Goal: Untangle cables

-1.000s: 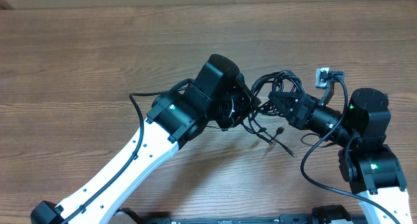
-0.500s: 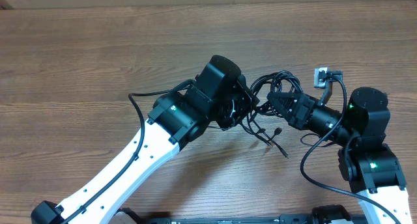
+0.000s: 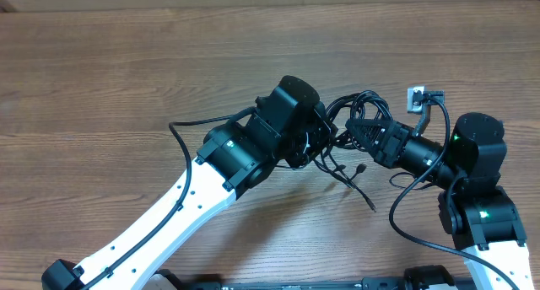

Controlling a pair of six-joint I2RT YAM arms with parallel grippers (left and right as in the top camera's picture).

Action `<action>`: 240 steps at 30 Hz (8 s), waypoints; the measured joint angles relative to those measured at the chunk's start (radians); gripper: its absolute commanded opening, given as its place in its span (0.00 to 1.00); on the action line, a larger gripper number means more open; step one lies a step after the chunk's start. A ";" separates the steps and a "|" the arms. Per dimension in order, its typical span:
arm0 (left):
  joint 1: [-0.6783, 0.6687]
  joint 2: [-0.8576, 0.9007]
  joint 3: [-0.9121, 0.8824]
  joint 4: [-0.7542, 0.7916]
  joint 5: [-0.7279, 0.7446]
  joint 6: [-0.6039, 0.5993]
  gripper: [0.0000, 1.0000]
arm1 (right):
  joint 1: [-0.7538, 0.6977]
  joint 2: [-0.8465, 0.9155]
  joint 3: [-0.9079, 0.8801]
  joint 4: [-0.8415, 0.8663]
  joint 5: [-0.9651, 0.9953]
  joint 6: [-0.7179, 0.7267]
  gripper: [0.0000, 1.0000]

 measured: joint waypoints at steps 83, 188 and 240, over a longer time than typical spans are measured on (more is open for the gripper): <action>-0.066 0.000 0.000 -0.016 -0.260 1.401 0.04 | -0.003 0.014 0.000 -0.224 -0.011 -0.599 0.28; -0.072 0.006 -0.009 0.150 -0.577 0.063 0.04 | -0.003 0.009 0.016 -0.208 -0.038 -0.655 0.66; -0.063 0.006 -0.008 0.171 -0.208 1.154 0.04 | -0.004 0.009 0.016 -0.205 -0.032 -0.624 0.50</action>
